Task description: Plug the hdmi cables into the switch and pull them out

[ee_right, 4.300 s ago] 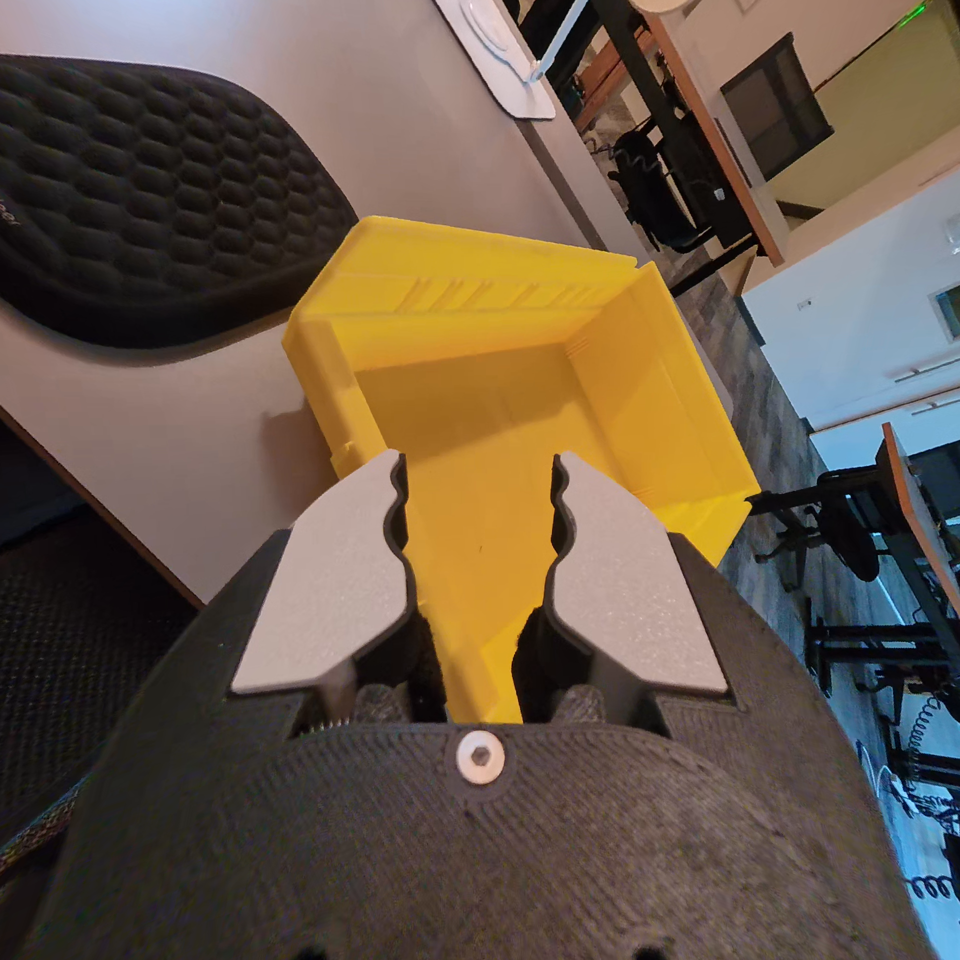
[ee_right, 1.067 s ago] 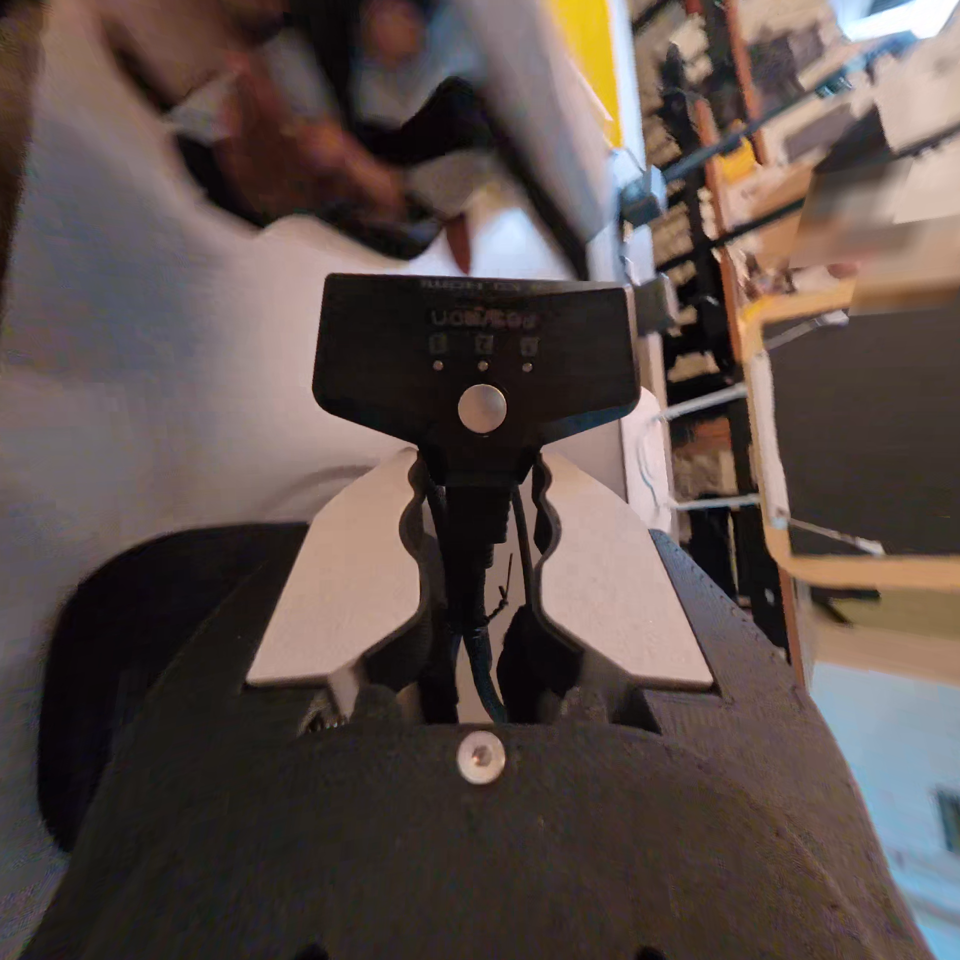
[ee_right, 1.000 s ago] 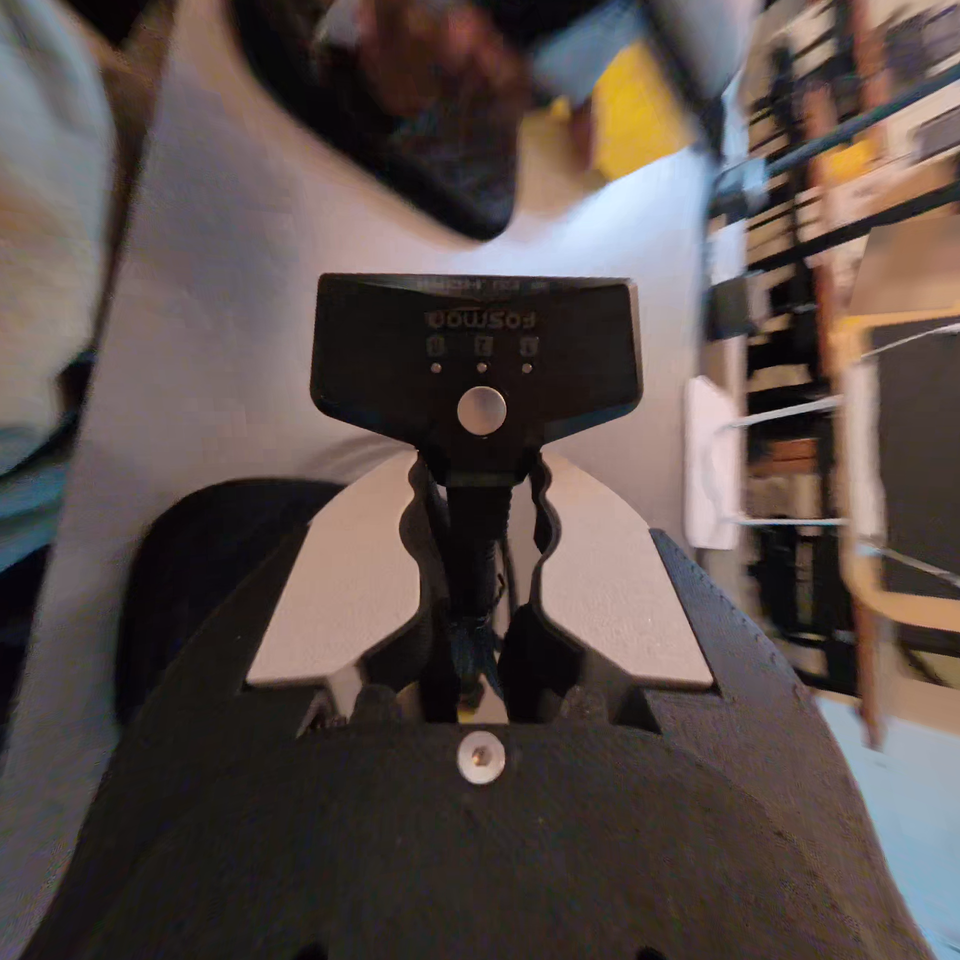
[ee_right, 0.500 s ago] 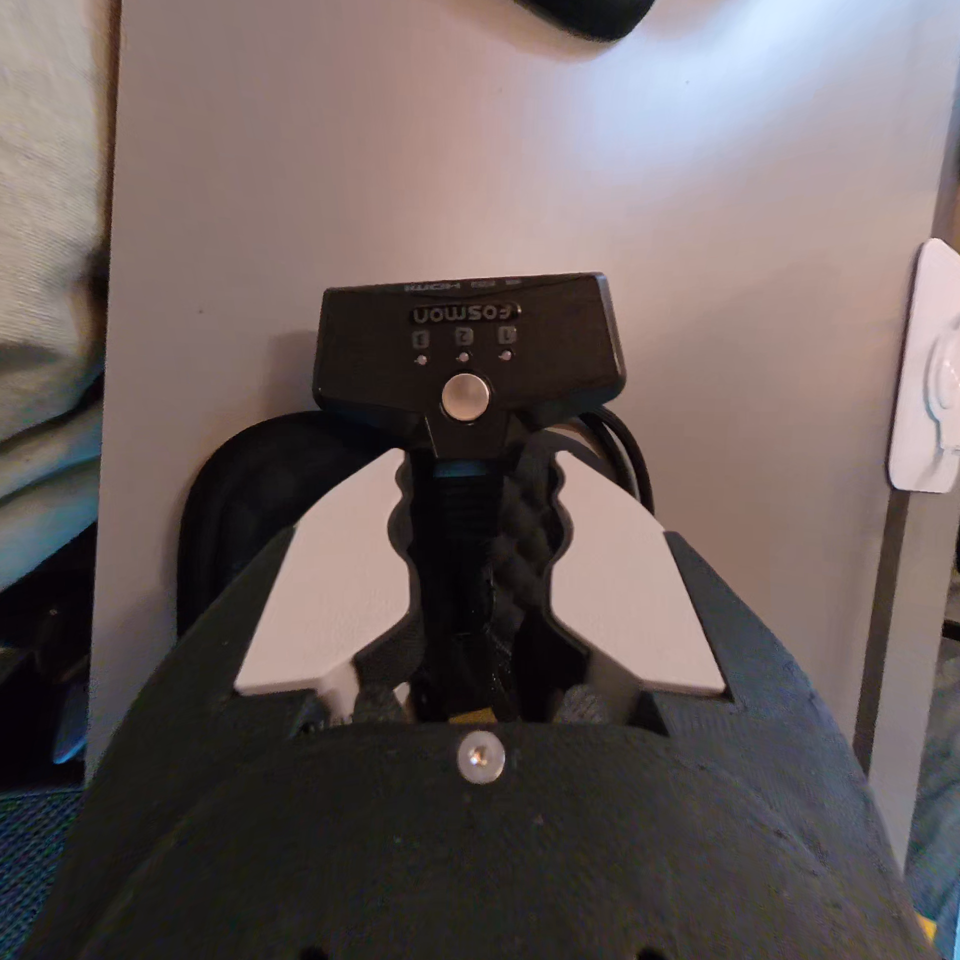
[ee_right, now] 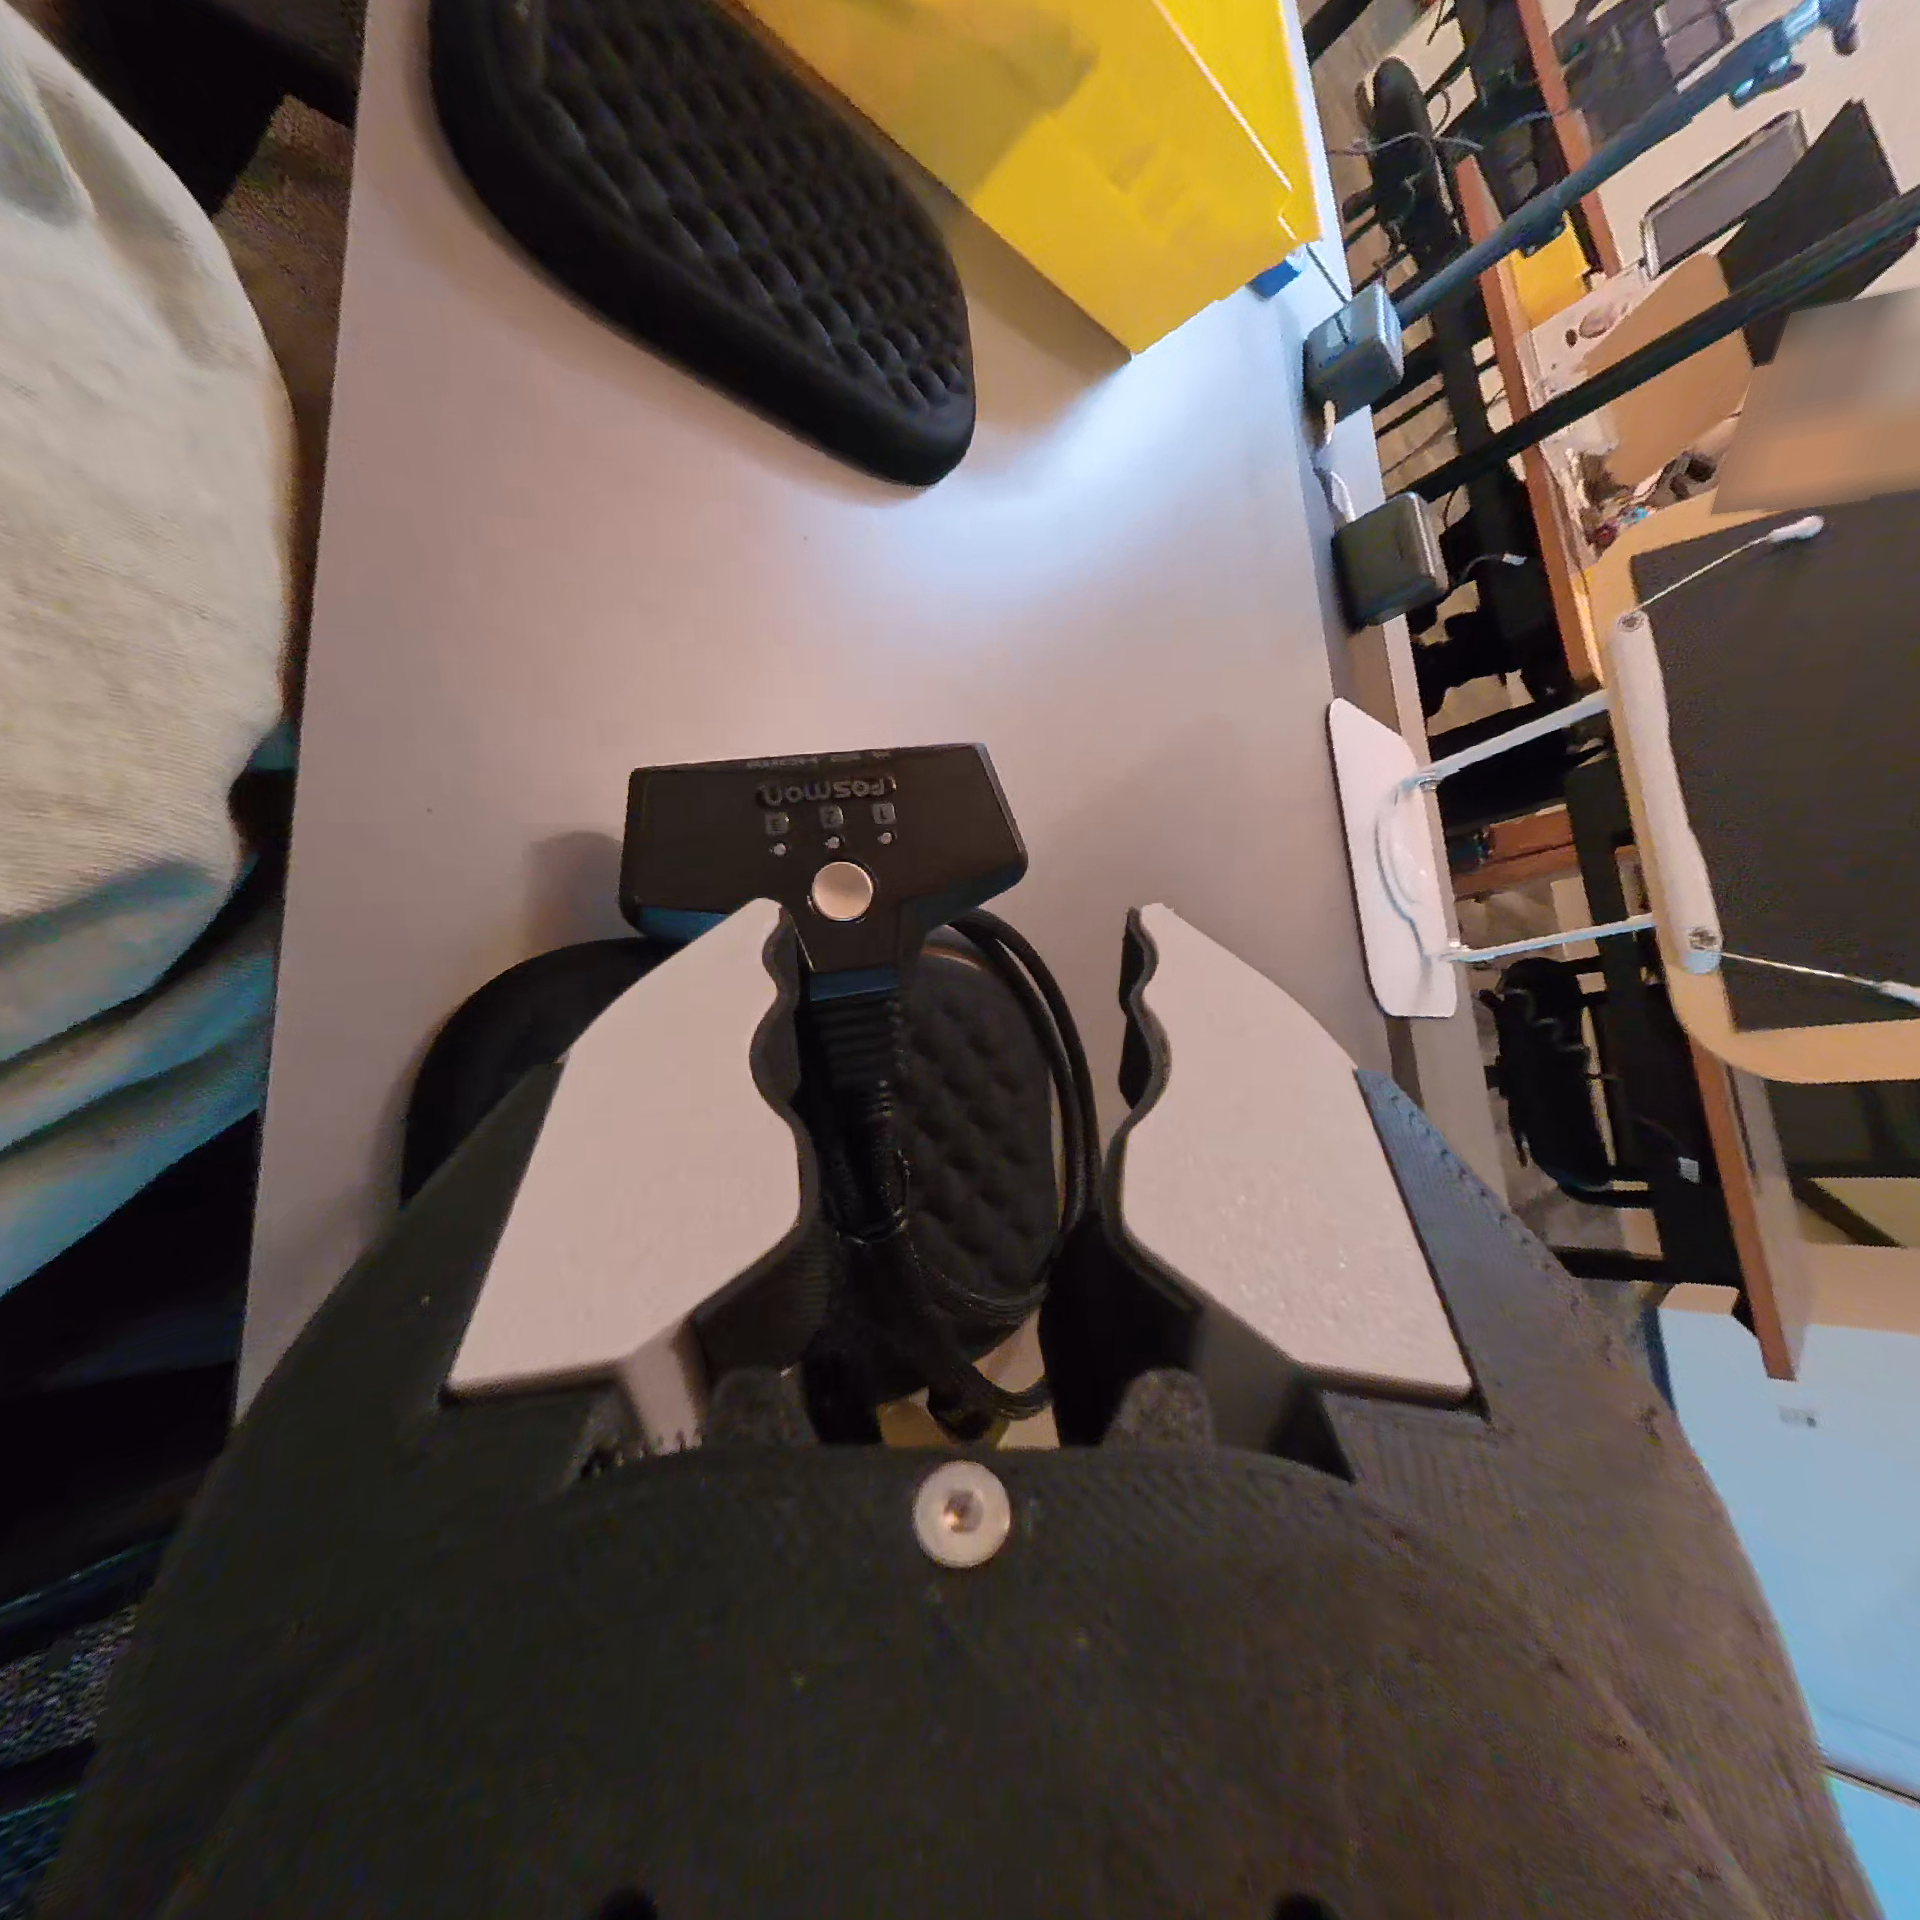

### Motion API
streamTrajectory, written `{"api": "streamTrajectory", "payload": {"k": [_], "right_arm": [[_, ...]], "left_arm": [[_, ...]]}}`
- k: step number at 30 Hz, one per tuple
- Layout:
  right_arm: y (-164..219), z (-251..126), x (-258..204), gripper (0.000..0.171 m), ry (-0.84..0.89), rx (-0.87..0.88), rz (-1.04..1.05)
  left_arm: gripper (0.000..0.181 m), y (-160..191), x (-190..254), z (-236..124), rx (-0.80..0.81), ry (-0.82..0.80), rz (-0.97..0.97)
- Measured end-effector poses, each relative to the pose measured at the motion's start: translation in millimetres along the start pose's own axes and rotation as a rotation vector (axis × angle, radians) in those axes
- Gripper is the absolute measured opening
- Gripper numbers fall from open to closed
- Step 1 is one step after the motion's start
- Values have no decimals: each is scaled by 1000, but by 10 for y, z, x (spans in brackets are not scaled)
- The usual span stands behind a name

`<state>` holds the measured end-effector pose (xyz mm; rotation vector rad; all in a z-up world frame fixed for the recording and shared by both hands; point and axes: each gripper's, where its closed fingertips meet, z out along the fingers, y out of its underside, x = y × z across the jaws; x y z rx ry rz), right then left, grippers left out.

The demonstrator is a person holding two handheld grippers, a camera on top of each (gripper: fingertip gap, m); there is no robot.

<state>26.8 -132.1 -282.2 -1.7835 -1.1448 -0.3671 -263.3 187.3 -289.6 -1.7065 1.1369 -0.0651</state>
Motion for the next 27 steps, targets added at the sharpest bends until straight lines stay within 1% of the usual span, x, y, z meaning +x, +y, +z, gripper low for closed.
{"api": "streamTrajectory", "payload": {"k": [1, 3, 6, 7, 9, 10, 13, 16, 20, 23, 27], "right_arm": [[-14, -17, 16, 61, 12, -1, -9], [-57, -42, 36, 60, 30, 12, -20], [-117, -47, 49, 58, 45, 36, -28], [-121, -39, 45, 58, 45, 33, -33], [-105, -20, 34, 58, 42, 15, -43], [-87, -12, 33, 58, 41, 3, -47], [-37, -5, 48, 58, 47, -18, -45], [-45, -21, 69, 57, 61, -6, -42], [-111, -32, 91, 56, 80, 33, -44], [-191, -32, 138, 55, 114, 72, -42], [-391, -1, 222, 51, 179, 158, -35]], "left_arm": [[41, 36, 11, 72, -25, 21, 51], [40, 18, 77, 173, -17, 60, 152], [37, 20, 173, 297, -38, 92, 242], [33, 60, 157, 348, -65, 72, 274], [13, 123, 84, 432, -100, 3, 318], [9, 129, 82, 449, -98, -13, 320], [8, 59, 38, 361, -53, -85, 310], [6, -186, -200, 67, 76, -266, 284], [7, -722, -423, -519, 421, -491, 241], [6, -1072, -356, -921, 632, -592, 257], [6, -1486, 6, -1268, 835, -630, 338]]}}
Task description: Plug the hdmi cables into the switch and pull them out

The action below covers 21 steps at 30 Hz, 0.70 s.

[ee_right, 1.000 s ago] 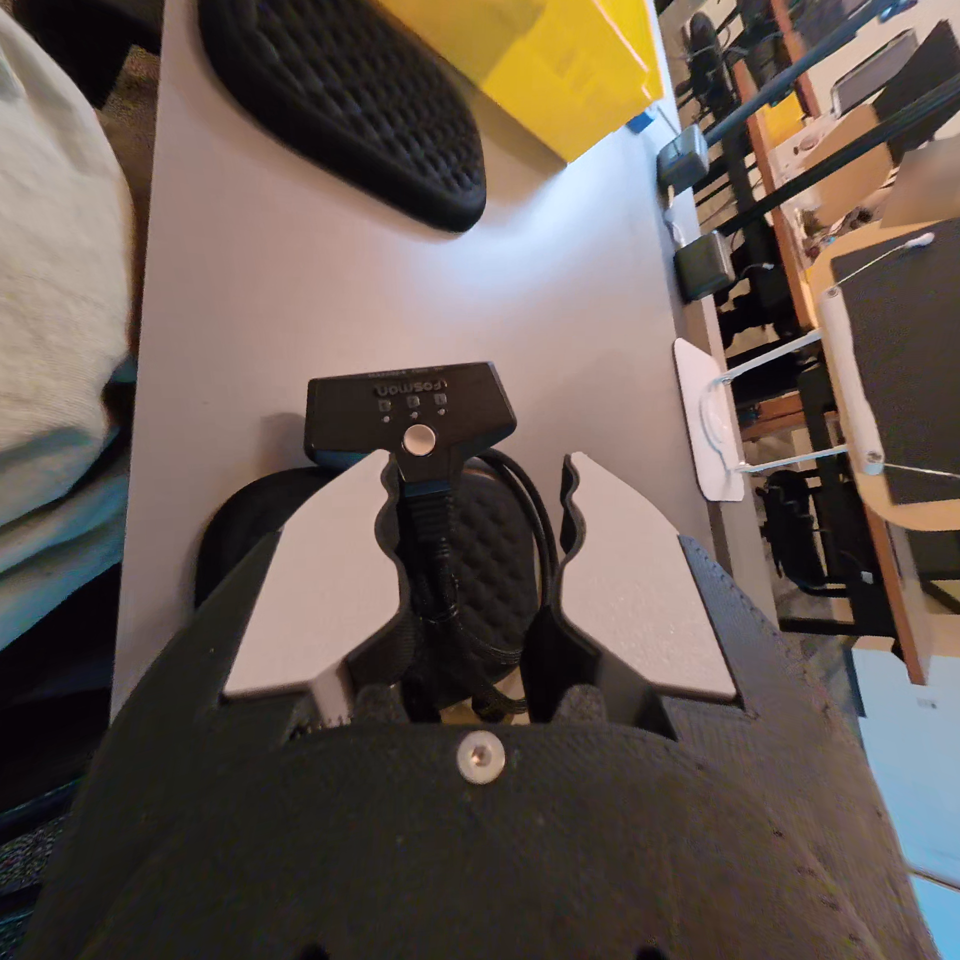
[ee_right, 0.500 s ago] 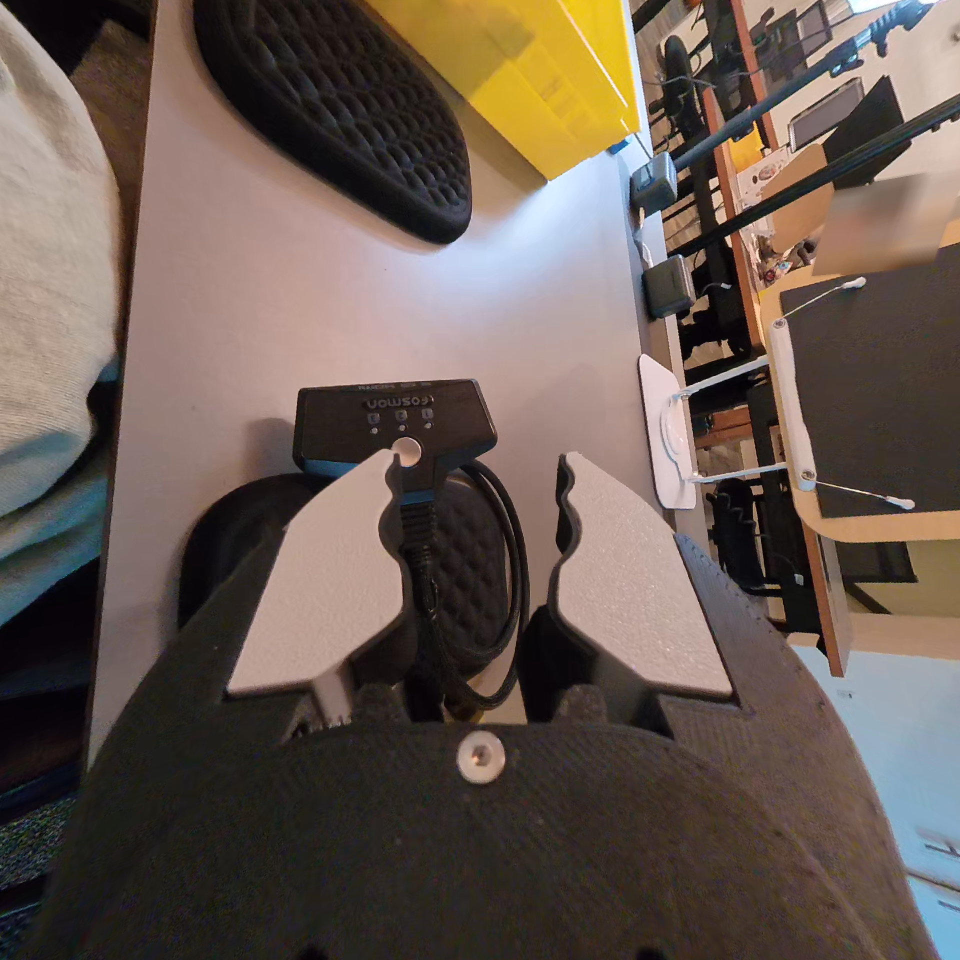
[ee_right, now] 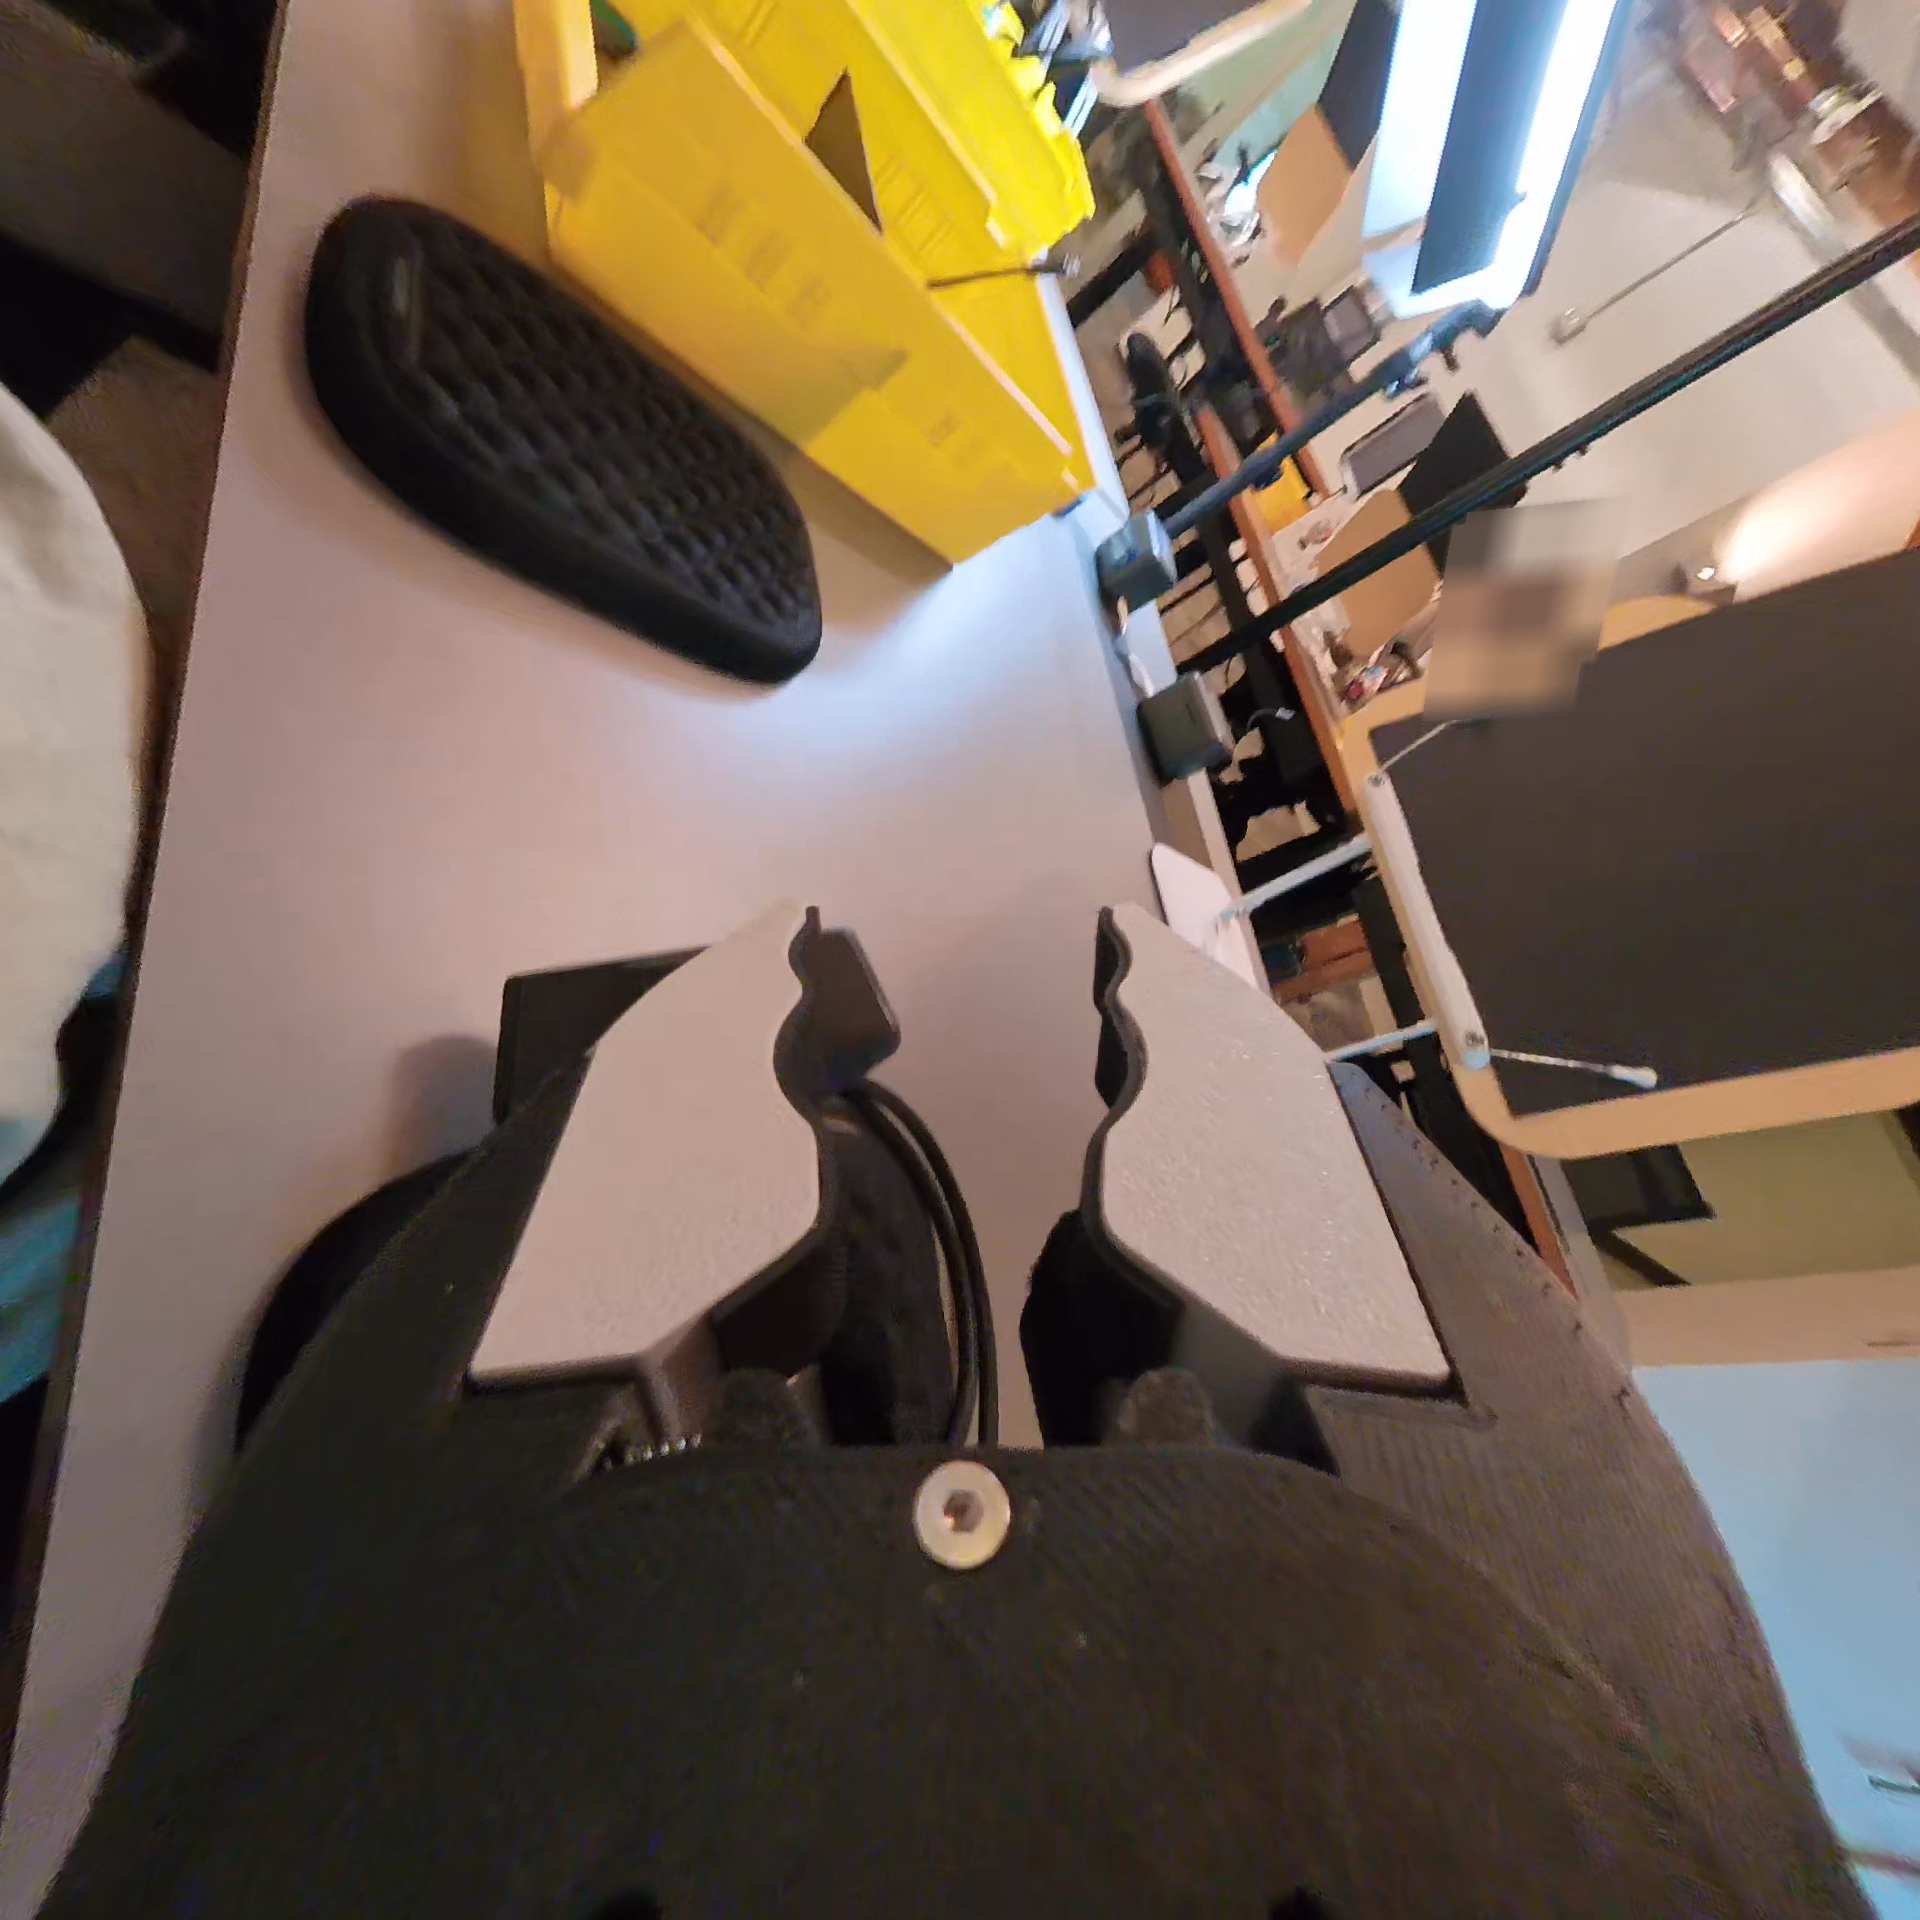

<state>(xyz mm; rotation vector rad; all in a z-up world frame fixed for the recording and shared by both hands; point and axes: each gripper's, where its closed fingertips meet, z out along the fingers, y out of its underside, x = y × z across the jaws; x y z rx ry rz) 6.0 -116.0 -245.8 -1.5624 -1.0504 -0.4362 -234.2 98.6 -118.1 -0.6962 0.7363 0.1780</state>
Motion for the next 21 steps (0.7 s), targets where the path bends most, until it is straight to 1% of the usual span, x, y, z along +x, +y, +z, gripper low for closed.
{"api": "streamTrajectory", "payload": {"k": [5, 10, 13, 16, 18, 21], "right_arm": [[-250, 68, -51, 51, -10, 137, 26], [-249, -78, 47, 49, 4, 201, 109], [-320, -205, 98, 47, -7, 292, 185], [-501, -301, 142, 45, -19, 435, 267], [-559, -265, 204, 40, -1, 477, 346], [-592, -81, 179, 39, -17, 469, 437]], "left_arm": [[7, -642, 418, -30, 179, 50, 93], [6, -1167, 1060, -136, 346, 112, 238], [6, -1294, 1461, -186, 384, 176, 303], [6, -1362, 1695, -231, 411, 192, 356], [6, -1386, 1789, -250, 421, 193, 387], [6, -1398, 1878, -272, 432, 196, 416]]}}
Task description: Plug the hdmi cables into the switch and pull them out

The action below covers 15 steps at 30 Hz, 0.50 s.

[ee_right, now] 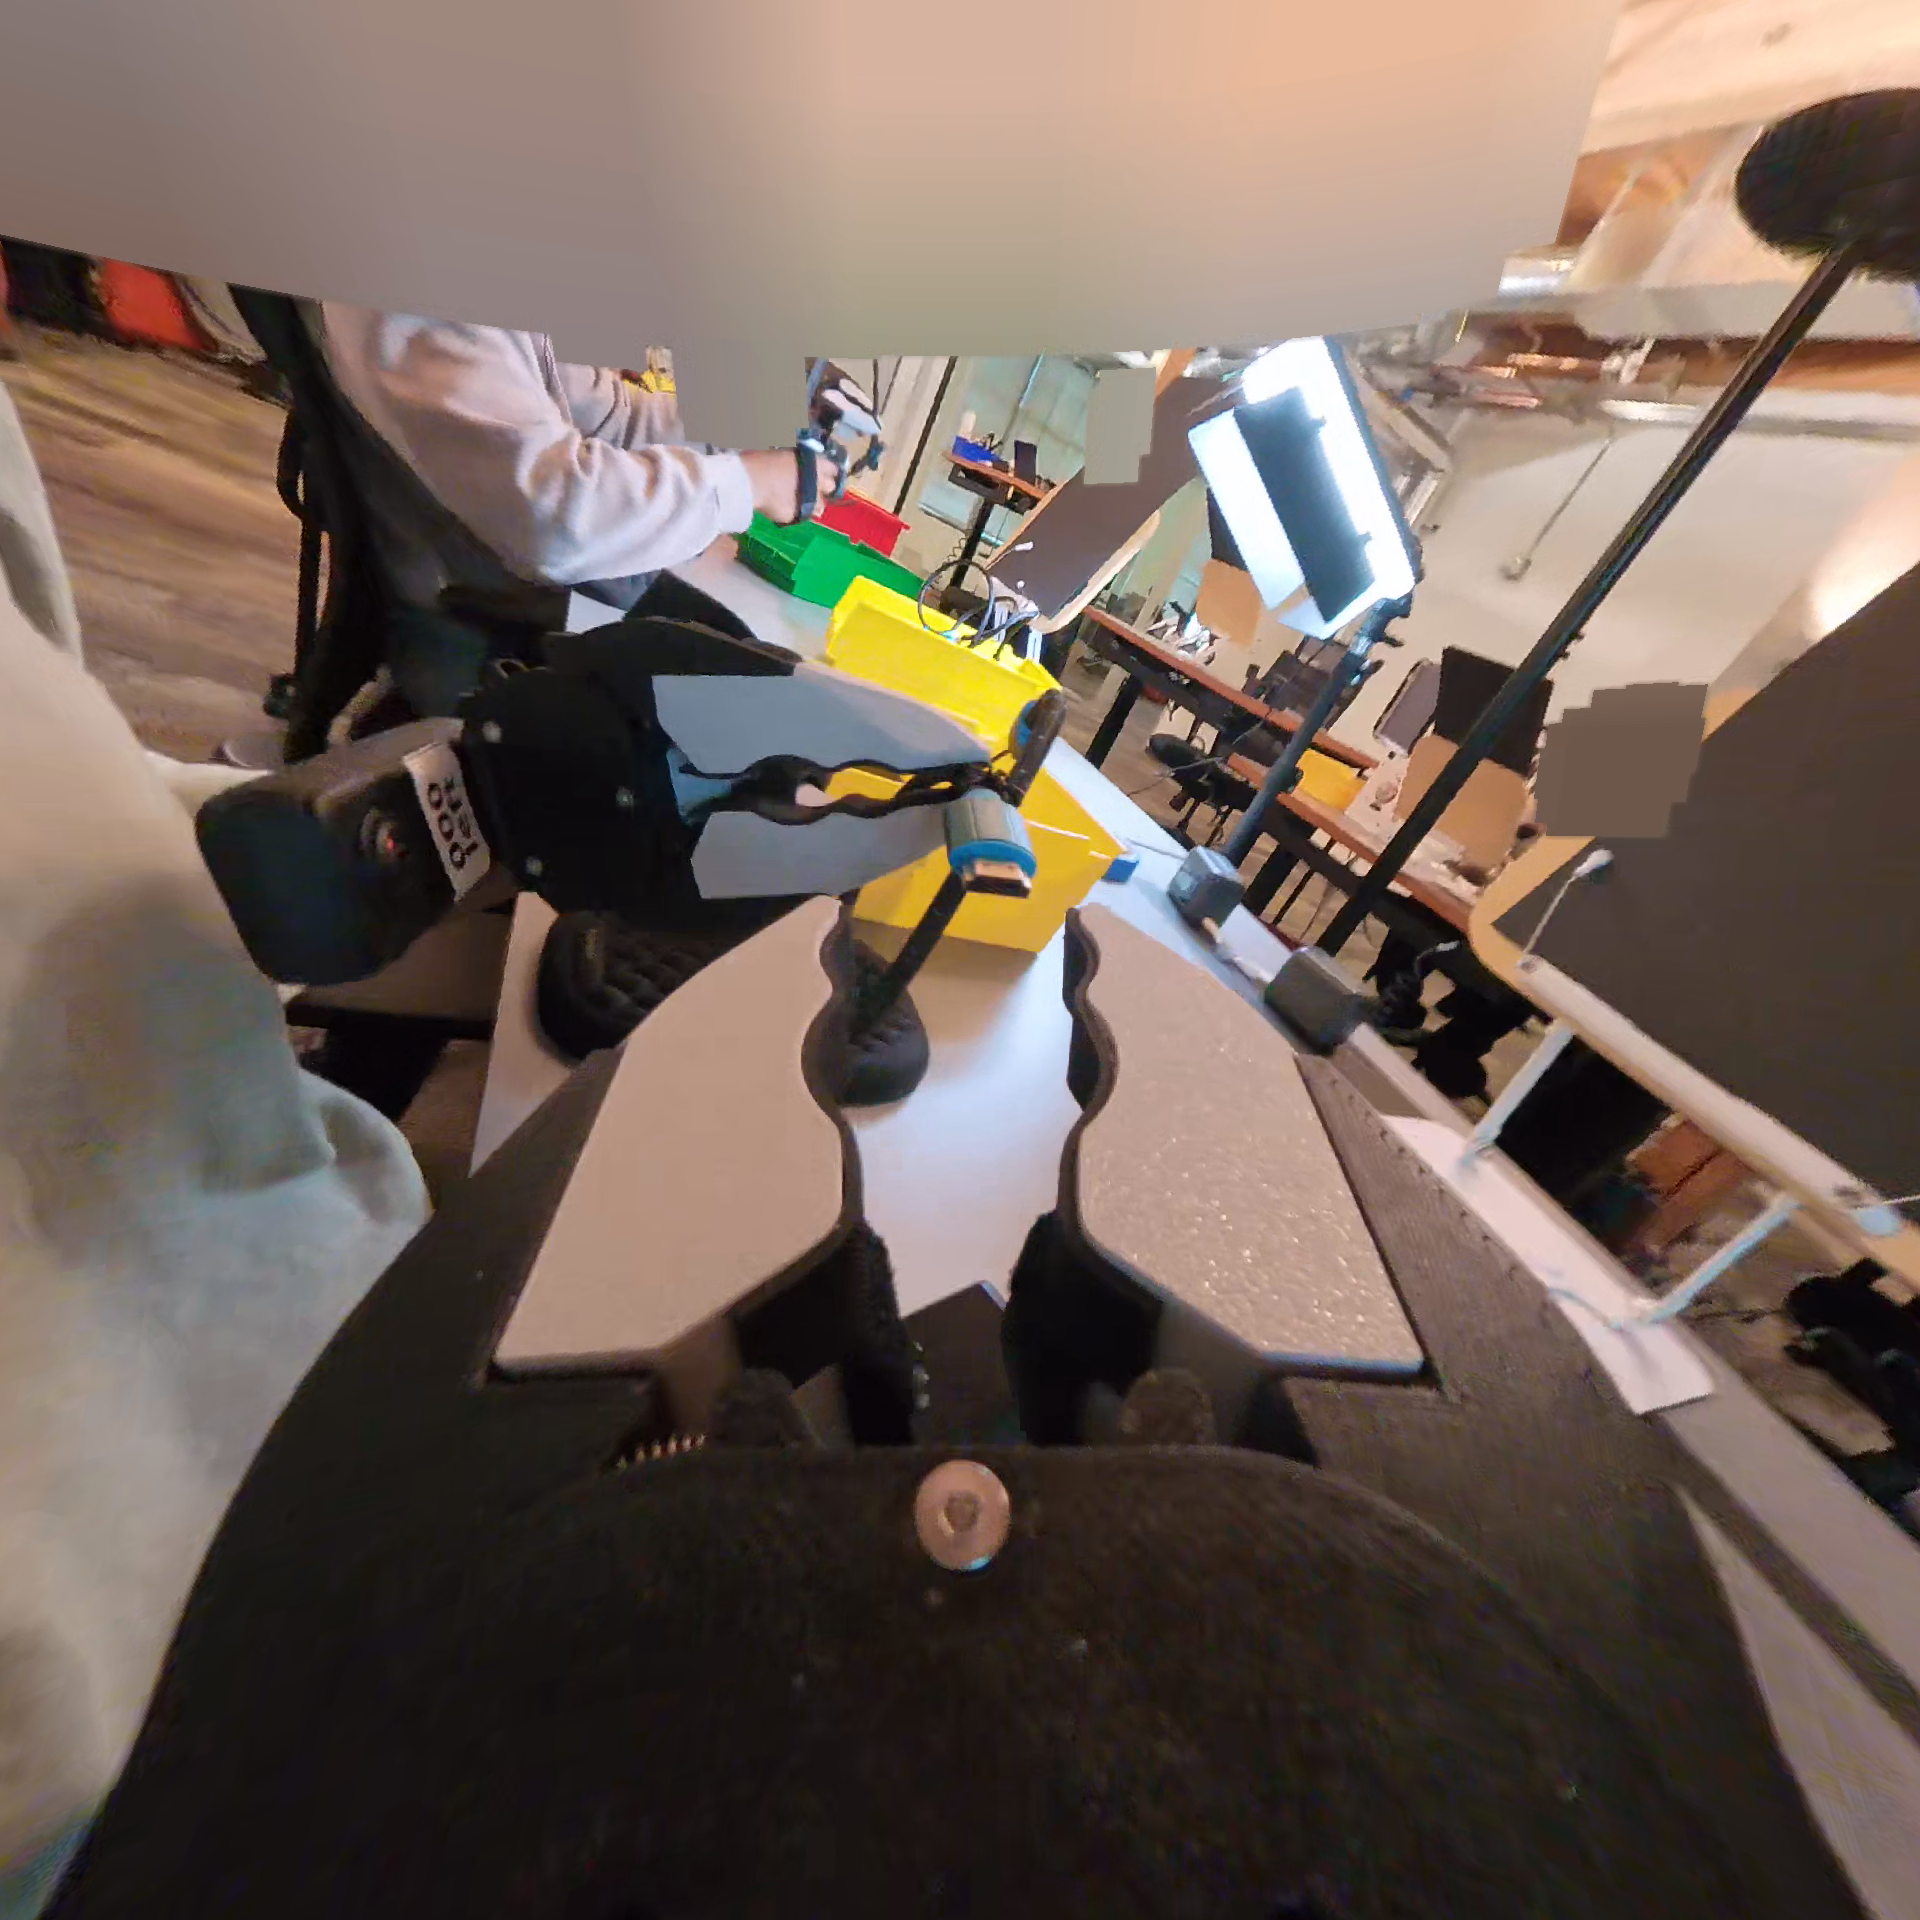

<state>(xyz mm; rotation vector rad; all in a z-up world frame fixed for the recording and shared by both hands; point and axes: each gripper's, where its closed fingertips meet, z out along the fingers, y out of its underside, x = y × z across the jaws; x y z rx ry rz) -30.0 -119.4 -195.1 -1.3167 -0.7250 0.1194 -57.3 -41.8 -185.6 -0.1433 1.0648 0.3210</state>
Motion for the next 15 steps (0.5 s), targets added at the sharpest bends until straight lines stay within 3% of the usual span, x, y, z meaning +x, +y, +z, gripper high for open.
{"api": "streamTrajectory", "payload": {"k": [8, 12, 15], "right_arm": [[184, 305, -12, 42, 108, -96, -142], [111, 367, -64, 44, 72, -12, 25], [94, 361, -30, 21, 83, 32, 96]], "left_arm": [[6, -36, 20, -9, 15, -9, 8], [6, -93, 76, -8, 31, -1, 44], [6, -155, 119, -10, 53, 15, 53]]}}
